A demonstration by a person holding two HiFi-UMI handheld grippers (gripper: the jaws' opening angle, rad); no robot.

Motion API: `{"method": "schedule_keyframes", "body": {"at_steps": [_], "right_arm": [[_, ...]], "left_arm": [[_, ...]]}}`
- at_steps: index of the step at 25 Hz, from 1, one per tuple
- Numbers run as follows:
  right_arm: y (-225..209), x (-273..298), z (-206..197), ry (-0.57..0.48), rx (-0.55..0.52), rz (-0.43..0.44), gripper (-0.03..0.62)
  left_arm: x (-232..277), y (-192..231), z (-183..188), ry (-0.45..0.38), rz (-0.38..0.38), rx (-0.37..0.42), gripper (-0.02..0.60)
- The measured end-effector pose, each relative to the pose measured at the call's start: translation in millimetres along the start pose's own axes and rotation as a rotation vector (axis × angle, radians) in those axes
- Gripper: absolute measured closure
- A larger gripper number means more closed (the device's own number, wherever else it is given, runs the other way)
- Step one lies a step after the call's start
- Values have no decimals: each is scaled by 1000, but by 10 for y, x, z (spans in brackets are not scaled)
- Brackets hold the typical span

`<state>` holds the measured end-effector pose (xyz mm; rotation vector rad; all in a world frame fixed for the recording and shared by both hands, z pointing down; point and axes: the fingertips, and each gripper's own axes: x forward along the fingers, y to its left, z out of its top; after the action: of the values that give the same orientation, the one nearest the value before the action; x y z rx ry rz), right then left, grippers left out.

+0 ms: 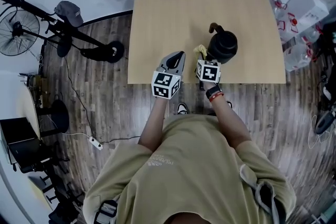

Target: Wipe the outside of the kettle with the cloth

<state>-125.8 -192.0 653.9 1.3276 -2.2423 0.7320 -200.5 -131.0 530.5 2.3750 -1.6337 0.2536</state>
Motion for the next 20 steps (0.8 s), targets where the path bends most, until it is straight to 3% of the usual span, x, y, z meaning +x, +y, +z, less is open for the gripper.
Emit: {"method": "schedule_keyframes", "body": {"at_steps": [7, 20], "right_arm": [[-35, 35, 15, -22, 87, -76, 499], [-177, -145, -90, -20, 148, -61, 500]], "left_arm": [[-7, 48, -66, 14, -13, -27, 557], [43, -146, -160, 26, -32, -57, 557]]}}
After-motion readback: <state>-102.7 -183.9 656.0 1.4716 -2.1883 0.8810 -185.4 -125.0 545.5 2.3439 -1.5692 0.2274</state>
